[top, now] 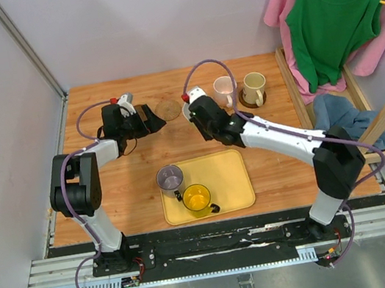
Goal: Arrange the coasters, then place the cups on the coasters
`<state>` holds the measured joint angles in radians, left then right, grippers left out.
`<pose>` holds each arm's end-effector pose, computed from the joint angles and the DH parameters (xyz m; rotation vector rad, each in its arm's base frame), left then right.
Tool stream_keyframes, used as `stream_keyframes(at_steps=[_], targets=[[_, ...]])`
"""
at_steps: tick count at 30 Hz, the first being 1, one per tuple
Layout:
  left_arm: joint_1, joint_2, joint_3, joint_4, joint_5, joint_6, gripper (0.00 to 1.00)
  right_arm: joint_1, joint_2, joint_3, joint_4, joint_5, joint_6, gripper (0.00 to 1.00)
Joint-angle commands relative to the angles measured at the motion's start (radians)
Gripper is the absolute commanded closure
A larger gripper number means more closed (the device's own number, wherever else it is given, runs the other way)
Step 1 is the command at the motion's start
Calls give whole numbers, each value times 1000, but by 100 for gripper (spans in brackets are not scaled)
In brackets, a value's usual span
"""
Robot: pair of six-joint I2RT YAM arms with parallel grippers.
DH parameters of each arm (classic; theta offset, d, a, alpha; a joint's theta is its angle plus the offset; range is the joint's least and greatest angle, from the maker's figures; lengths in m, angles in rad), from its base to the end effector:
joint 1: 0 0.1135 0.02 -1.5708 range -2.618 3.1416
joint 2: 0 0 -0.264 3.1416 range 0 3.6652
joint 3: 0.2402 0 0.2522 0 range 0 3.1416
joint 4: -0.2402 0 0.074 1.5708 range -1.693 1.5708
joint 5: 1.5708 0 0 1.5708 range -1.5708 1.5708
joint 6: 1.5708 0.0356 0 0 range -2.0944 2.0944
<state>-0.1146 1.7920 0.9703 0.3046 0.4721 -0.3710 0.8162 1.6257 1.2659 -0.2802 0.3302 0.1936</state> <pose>0.3762 -0.0596 0.1803 0.0230 2.1211 -0.7843 0.2627 0.2626 0.2827 -0.4921 2.1225 0.2108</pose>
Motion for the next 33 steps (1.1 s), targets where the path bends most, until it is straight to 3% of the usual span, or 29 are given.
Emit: stream_keyframes(at_steps=[1,15,33], targets=[[-5,5,22,7,-1,14,0,-17,109,153,110,84,-93,99],[-5,33,42,-21,-7,33,0,-188,456,557,35,-6,-88,99],[-5,42,46,-30,-15,40,0,-252,563,712,-143,-144,10,99]])
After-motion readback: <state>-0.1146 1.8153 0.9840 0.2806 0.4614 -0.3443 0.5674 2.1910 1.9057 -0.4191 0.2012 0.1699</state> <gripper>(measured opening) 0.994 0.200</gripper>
